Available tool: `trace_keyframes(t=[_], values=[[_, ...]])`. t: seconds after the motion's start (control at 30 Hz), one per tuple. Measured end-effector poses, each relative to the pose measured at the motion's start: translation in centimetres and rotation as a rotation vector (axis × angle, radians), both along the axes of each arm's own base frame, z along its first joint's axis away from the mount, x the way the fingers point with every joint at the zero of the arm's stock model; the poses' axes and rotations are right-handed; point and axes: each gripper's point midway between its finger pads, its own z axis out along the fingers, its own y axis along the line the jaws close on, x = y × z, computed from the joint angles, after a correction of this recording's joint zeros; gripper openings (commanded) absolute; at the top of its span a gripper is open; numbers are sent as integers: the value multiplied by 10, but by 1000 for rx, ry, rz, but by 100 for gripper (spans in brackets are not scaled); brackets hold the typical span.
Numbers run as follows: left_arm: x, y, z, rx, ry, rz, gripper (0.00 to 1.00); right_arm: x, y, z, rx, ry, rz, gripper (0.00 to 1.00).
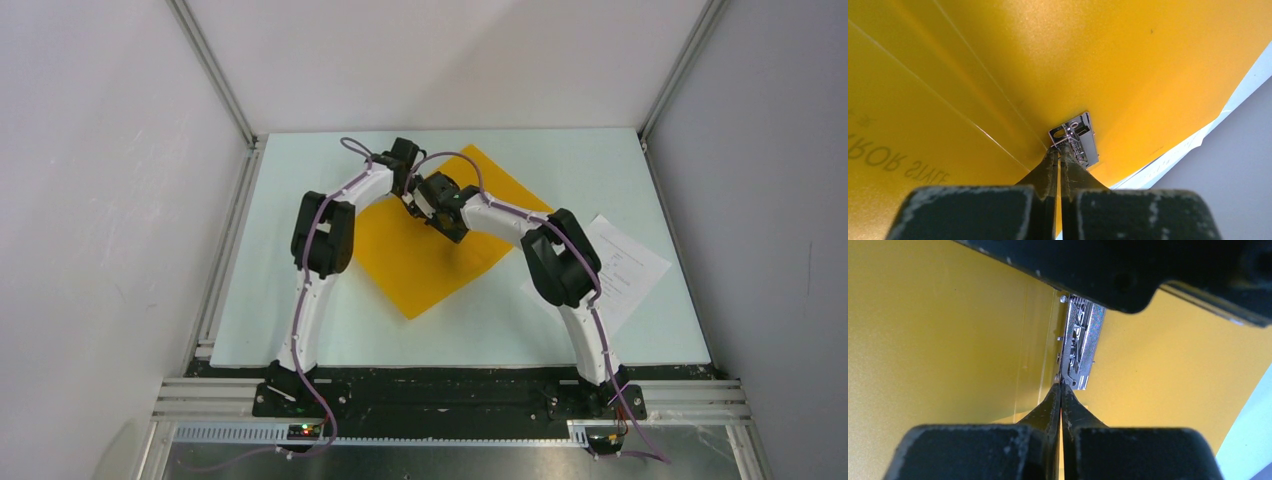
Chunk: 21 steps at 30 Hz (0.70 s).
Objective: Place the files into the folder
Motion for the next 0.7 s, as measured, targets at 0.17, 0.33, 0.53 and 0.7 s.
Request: trace_keyframes(t=[0.17,0.33,0.53,0.7], values=[[-2,0,-2,8,7,-5,0,5,-5,3,-25,12,38,1],[-1,-1,-2,28,-6,9,0,11,-14,2,-59,-13,121,0],[5,-4,-1,46,-39,27,0,32,-23,21,-82,-97,177,16],[1,-1,1,81,-60,-1,20,96,-32,123,51,-304,38,34]])
